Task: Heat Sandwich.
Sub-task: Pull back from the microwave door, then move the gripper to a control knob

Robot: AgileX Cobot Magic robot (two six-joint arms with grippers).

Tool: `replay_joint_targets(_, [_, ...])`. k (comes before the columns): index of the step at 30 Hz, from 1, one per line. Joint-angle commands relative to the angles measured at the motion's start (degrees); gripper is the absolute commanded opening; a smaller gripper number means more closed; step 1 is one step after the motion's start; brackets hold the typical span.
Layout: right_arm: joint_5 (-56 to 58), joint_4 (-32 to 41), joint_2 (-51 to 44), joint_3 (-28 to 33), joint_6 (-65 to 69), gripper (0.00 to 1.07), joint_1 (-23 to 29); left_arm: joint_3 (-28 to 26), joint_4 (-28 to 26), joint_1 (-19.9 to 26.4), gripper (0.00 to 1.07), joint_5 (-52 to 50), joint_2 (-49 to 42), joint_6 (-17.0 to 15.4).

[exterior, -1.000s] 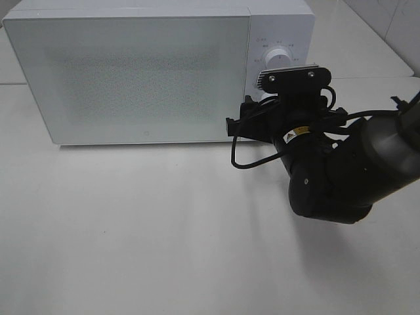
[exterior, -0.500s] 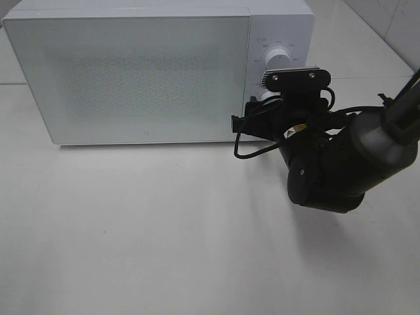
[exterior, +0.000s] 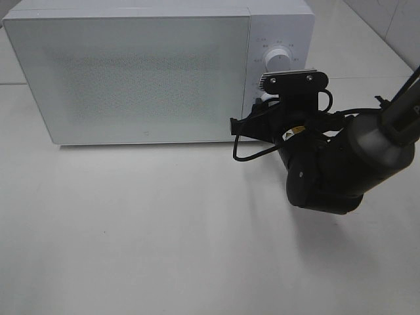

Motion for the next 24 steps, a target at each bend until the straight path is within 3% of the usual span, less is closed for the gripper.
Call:
replay_joint_targets(1, [-0.7, -0.7, -0.2, -0.4, 0.4, 0.36, 0.2, 0.1, 0.0, 0.4, 0.98, -0.4, -1.1, 0.1])
replay_joint_targets(3, [-0.7, -0.7, -0.1, -0.4, 0.4, 0.19, 0.2, 0.1, 0.0, 0.4, 0.98, -0.4, -1.1, 0.1])
replay_joint_targets(7, [-1.1, -0.7, -0.1, -0.4, 0.4, 0.09, 0.2, 0.1, 0.0, 0.4, 0.98, -0.4, -1.1, 0.1])
replay_joint_targets(24, [-2.3, -0.6, -0.1, -0.4, 0.4, 0.16, 0.2, 0.1, 0.0, 0.4, 0.98, -0.4, -1.1, 0.1])
